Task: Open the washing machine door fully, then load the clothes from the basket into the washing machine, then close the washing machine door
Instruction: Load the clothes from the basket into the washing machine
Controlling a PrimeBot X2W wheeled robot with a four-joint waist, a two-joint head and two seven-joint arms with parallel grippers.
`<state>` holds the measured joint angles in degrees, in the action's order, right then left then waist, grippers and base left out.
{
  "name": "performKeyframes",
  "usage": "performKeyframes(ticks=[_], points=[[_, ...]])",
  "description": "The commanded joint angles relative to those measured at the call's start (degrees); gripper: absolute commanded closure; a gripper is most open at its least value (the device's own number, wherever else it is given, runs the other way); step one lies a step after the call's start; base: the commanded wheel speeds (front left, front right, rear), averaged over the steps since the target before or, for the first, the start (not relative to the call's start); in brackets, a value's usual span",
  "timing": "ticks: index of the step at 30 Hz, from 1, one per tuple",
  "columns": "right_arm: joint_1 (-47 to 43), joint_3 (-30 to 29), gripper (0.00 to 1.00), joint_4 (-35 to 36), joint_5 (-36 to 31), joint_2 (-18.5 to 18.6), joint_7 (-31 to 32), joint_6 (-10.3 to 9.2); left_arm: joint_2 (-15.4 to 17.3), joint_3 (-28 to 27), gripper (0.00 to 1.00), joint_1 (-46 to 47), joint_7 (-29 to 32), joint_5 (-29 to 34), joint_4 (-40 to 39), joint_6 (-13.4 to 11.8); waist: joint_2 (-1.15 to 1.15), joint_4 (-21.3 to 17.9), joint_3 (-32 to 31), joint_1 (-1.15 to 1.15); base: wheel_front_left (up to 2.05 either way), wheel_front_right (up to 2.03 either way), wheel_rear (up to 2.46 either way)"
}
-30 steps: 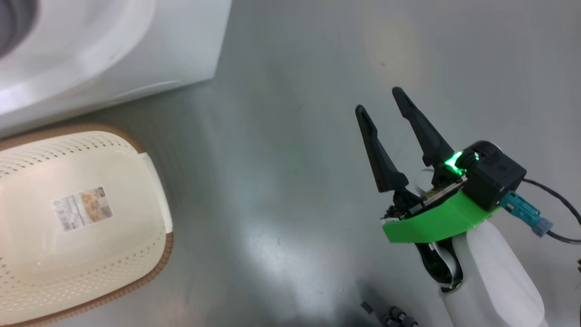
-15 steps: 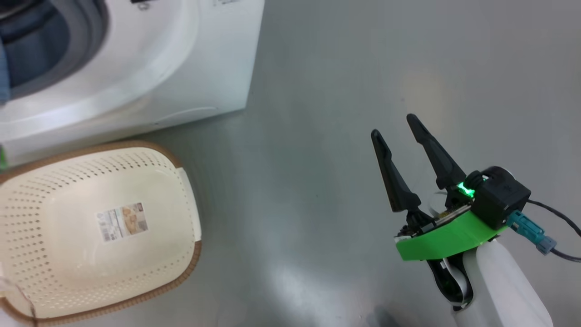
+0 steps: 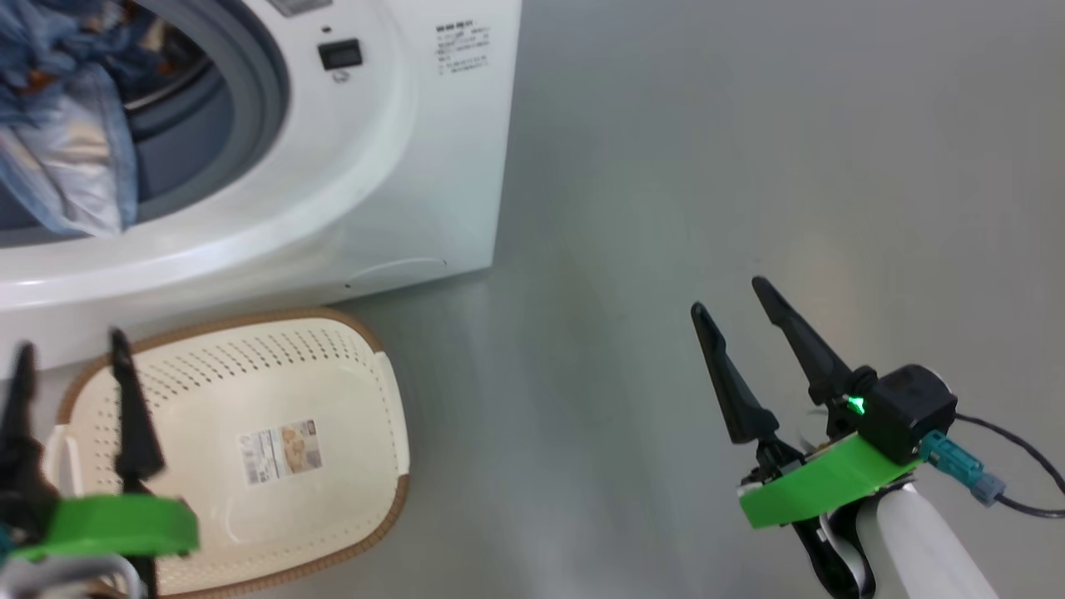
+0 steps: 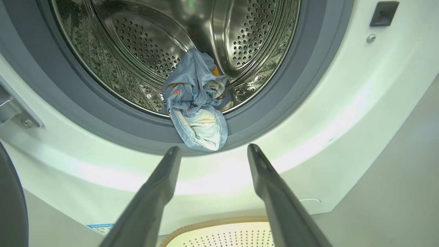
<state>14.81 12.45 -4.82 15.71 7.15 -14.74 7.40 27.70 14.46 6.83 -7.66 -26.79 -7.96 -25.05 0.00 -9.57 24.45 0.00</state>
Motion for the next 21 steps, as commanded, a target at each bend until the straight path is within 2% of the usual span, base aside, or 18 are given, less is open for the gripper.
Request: performKeyframes(ticks=[1, 11, 21], points=[[-1.5, 1.3, 0.0, 1.1, -0.9, 0.2, -0.3, 0.09, 1.2, -1.9, 0.0, 0.0, -0.4, 0.5, -1.7, -0.5, 0.0, 1.1, -2.4, 0.0, 0.0, 0.0, 0.0], [-5.0, 1.0, 0.0, 0.3, -1.0, 0.5, -0.3, 0.09, -2.3, 2.6, 0.0, -5.3, -0.6, -0.8, 1.3, 0.2, 0.0, 1.6, -7.7, 0.0, 0.0, 0.0, 0.0], [-7.2, 0.7, 0.0, 0.2, -1.4, 0.2, -0.3, 0.09, -3.6, 3.8, 0.0, -7.1, -0.8, -1.9, 2.8, 0.4, 0.0, 2.2, -10.0, 0.0, 0.0, 0.0, 0.0]])
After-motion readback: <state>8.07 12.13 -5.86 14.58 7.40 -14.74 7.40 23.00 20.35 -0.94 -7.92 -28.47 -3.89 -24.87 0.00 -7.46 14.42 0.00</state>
